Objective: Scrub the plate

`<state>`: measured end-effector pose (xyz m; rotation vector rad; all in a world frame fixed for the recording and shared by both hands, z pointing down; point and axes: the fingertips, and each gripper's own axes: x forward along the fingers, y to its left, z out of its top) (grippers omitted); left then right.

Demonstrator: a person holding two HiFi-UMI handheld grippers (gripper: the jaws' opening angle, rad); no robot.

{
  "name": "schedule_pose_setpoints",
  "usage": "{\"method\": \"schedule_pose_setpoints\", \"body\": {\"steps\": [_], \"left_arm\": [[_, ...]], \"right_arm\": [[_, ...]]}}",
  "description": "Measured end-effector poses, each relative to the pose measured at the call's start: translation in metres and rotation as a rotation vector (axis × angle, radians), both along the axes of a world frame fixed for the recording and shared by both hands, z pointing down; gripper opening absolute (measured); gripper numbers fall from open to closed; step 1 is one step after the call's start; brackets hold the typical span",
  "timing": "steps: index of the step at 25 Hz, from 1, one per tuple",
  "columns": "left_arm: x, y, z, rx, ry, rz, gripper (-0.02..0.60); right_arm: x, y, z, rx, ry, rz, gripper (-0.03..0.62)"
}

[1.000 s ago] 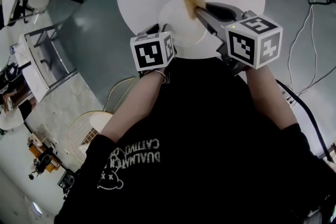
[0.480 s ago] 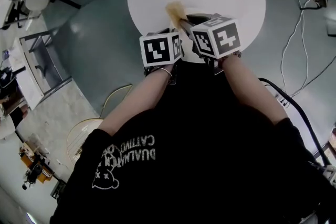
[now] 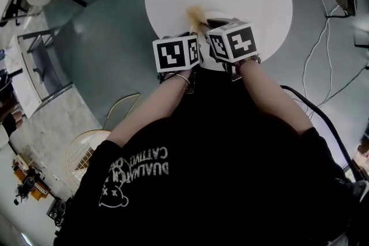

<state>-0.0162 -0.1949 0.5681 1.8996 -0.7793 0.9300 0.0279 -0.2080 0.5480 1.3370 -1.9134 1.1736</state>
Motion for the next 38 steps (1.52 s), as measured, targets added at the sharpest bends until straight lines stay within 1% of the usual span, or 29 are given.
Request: {"method": "schedule_pose_setpoints", "body": {"steps": [3,7,13,19,26,34,38], "left_arm": [[0.000,-0.002,-0.001,-0.004,0.006,-0.007,0.054],[-0.003,-0.003,-0.002,-0.014,0.007,-0.026,0.052],[0.002,0.001,-0.004,-0.024,0.015,-0.080,0.050],[-0.003,0.001,-0.005,-0.053,0.033,-0.154,0.044],[-0.003,0.003,-0.009,-0.016,0.021,-0.181,0.043],[-0.003,0.009,-0.006,-0.014,0.027,-0.255,0.043],[-0.002,0.013,-0.006,-0.016,0.031,-0.278,0.043]], "right_arm": [[0.003,-0.001,0.000,-0.003,0.002,-0.009,0.077],[0.012,-0.002,-0.001,-0.006,0.023,0.005,0.077],[0.043,0.003,-0.003,-0.002,0.065,0.046,0.077],[0.061,0.010,-0.005,0.007,0.087,0.080,0.078],[0.075,0.019,-0.007,0.017,0.102,0.098,0.078],[0.090,0.026,-0.007,0.028,0.095,0.113,0.078],[0.096,0.030,-0.008,0.035,0.096,0.119,0.078]]}}
